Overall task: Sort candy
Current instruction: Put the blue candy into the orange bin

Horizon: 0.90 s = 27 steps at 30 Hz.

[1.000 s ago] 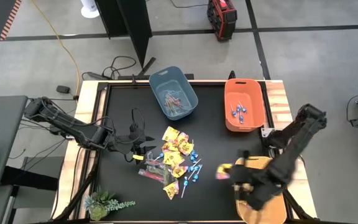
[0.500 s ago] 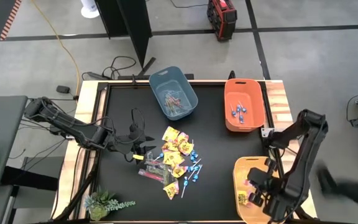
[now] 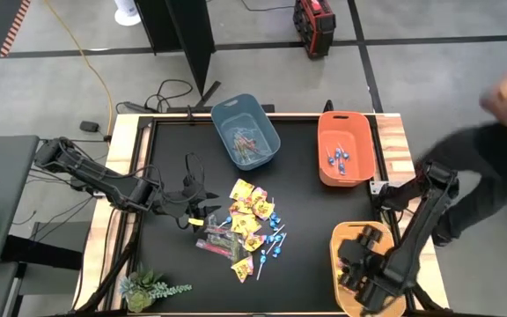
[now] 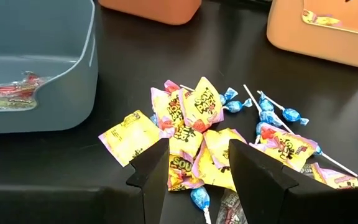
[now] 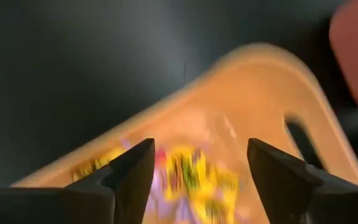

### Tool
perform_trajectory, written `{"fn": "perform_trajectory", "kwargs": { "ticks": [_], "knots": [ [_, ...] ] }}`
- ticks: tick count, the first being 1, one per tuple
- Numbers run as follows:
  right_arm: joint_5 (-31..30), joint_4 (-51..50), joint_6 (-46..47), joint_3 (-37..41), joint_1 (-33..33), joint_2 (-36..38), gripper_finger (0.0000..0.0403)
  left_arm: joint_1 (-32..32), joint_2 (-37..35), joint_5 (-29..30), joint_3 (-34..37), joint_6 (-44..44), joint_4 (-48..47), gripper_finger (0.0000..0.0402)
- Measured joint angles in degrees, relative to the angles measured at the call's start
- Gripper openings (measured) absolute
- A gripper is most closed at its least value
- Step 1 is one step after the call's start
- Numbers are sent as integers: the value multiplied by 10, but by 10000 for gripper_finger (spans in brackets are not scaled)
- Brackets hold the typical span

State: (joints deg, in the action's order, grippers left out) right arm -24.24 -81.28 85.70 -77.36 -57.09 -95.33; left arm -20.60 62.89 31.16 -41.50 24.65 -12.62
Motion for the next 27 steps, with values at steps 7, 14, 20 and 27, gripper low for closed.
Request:
{"fn": "perform_trajectory", "kwargs": {
  "ticks": [7, 14, 20, 27],
  "knots": [
    [-50, 111, -215, 0, 103, 0, 276, 0, 0, 4, 0, -1, 0, 160],
    [-74, 321, -488, -1, 190, -5, 275, 0, 0, 4, 0, -2, 0, 160],
    [-4, 400, -638, -1, 237, -59, 260, 0, 0, 3, 0, -2, -1, 160],
    [64, 426, -678, 0, 250, -153, 210, 0, 0, 3, 0, -2, -10, 160]
  ]
}}
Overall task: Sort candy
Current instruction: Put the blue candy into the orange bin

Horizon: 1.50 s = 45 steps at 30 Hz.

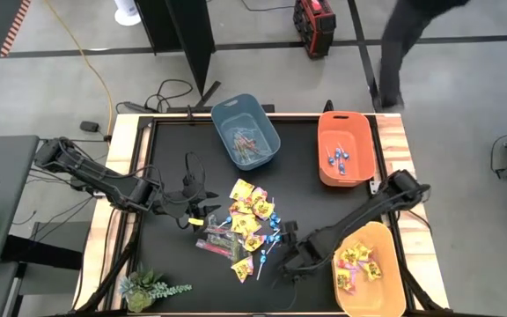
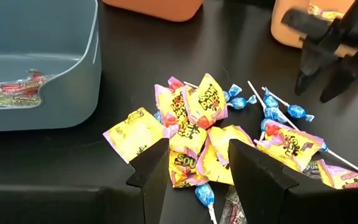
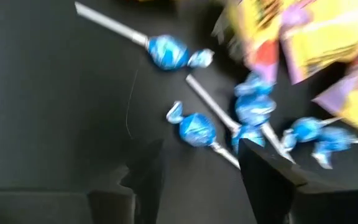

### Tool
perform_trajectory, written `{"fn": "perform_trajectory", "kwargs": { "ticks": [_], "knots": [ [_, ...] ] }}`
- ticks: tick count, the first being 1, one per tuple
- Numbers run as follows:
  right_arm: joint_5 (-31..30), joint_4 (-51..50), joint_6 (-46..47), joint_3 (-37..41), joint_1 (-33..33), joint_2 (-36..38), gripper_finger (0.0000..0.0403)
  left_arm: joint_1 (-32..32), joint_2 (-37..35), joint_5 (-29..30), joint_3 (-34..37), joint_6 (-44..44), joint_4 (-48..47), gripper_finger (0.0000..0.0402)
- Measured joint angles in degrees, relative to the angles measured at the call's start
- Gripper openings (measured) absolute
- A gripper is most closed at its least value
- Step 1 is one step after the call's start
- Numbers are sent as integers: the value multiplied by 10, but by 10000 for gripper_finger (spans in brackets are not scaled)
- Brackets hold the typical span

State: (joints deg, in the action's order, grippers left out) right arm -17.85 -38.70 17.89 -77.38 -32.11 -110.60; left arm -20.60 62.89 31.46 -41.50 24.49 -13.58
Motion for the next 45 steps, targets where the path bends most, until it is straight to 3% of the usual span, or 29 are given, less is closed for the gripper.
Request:
{"fn": "perform_trajectory", "kwargs": {
  "ticks": [8, 15, 45],
  "knots": [
    [5, 12, -13, 0, 3, -50, 184, 0, 0, 0, 0, 0, 1, 160],
    [4, 33, -16, -5, 7, -39, 171, 0, 0, 0, 0, 0, 0, 160],
    [31, 54, -2, 8, 26, -49, 169, 0, 0, 0, 0, 0, 0, 160]
  ]
}}
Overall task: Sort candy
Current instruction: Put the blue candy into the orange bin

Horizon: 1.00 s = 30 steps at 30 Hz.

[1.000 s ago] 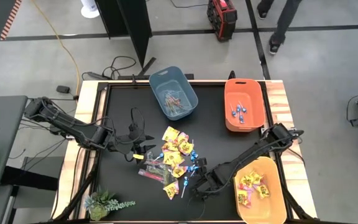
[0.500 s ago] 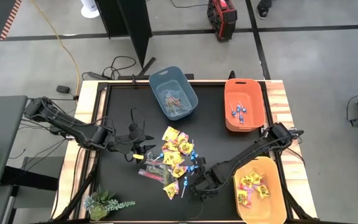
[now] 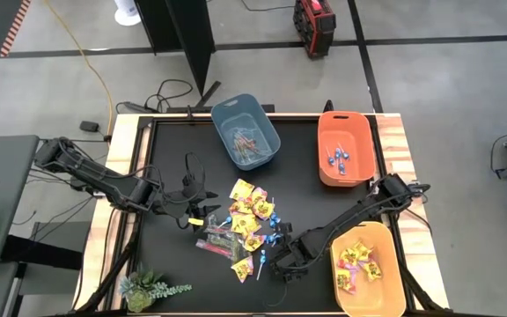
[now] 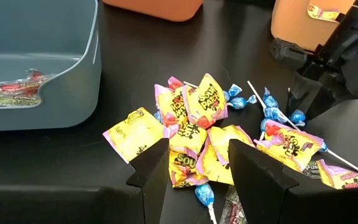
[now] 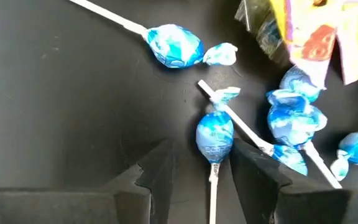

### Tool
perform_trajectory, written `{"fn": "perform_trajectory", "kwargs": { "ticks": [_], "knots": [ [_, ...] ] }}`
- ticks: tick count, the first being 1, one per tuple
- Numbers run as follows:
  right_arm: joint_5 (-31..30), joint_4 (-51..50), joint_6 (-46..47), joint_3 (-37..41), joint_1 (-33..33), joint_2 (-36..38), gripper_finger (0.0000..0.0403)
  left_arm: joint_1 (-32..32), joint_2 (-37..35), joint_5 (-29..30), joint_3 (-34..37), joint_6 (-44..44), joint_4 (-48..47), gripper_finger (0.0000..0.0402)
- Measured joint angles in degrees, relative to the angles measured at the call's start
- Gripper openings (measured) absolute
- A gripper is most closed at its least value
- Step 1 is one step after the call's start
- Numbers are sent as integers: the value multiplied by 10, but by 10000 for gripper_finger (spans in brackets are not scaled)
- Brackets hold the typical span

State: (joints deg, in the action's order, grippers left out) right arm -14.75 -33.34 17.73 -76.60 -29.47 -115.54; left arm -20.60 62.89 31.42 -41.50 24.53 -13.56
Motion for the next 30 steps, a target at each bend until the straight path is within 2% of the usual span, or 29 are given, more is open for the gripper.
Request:
{"fn": "perform_trajectory", "kwargs": {
  "ticks": [3, 6, 12, 14, 23, 30],
  "knots": [
    [-1, 2, 4, -2, 0, -10, 163, 0, 0, 0, 0, 0, 0, 160],
    [-1, 6, 4, -2, 0, -15, 138, 0, 0, 0, 0, 0, 0, 160],
    [-1, 10, 3, -1, -3, -13, 34, 0, 0, 0, 0, 0, 0, 160],
    [-3, 10, 2, -1, -5, -14, 11, 0, 0, 0, 0, 0, 0, 160],
    [-3, -47, -15, -46, -17, -12, 2, 0, 0, 0, 0, 0, 0, 160],
    [-52, -175, -18, -132, -28, -1, 1, 0, 0, 0, 0, 0, 0, 160]
  ]
}}
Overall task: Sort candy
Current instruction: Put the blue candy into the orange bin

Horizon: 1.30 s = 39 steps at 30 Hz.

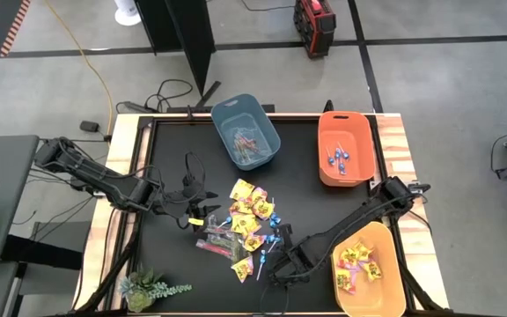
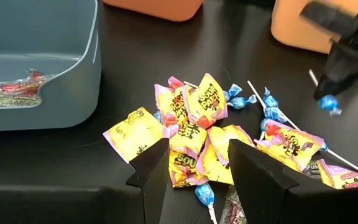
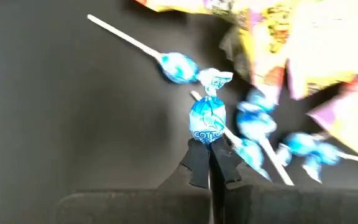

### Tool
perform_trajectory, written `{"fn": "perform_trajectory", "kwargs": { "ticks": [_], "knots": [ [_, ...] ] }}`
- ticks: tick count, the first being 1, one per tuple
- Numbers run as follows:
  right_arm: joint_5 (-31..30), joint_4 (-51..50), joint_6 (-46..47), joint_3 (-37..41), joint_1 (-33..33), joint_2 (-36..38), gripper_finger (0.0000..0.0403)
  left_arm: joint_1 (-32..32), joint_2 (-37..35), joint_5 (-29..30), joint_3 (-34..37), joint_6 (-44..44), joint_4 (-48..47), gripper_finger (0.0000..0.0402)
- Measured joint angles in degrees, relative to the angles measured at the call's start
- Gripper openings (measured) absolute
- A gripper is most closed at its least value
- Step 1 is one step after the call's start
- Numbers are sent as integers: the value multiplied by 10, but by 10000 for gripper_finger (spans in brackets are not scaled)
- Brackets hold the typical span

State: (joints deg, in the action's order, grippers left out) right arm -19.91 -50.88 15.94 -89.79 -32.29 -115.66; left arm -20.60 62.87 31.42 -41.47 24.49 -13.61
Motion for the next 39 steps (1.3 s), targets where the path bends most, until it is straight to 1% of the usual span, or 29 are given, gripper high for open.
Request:
{"fn": "perform_trajectory", "kwargs": {
  "ticks": [4, 6, 8, 14, 18, 21, 23, 25, 28, 32, 35, 37, 39],
  "knots": [
    [-80, -71, 5, -52, -4, 2, 0, 0, 0, 0, 0, 0, 0, 160],
    [-102, -75, 5, -66, -3, 7, 0, 0, 0, 0, 0, 0, 0, 160],
    [-108, -41, -8, -68, -1, 22, 0, 0, 0, 0, 0, 0, 0, 160],
    [-101, 133, -103, -35, 9, 77, 0, 0, 0, 0, 0, 0, 0, 160],
    [-82, 233, -142, 29, 32, 135, 0, 0, 0, 0, 0, 0, 0, 160],
    [-79, 307, -145, 113, 60, 202, 0, 0, 0, 0, 0, 0, 0, 160],
    [-94, 330, -134, 176, 78, 254, 0, 0, 0, 0, 0, 0, 0, 160],
    [-129, 328, -104, 229, 95, 312, 0, 0, 0, 0, 0, 0, 0, 160],
    [-198, 287, -35, 291, 119, 405, 0, 0, 0, 0, 0, -1, 0, 160],
    [-250, 154, 103, 324, 158, 502, 0, 0, 0, 0, 0, -8, 1, 160],
    [-258, 19, 220, 328, 202, 553, 0, 0, 0, 0, 0, -9, 1, 160],
    [-255, -69, 288, 329, 234, 567, 0, 0, 0, 0, 0, -9, 1, 160],
    [-252, -134, 338, 330, 260, 572, 0, 0, 0, 0, 0, -9, 2, 160]
  ]
}}
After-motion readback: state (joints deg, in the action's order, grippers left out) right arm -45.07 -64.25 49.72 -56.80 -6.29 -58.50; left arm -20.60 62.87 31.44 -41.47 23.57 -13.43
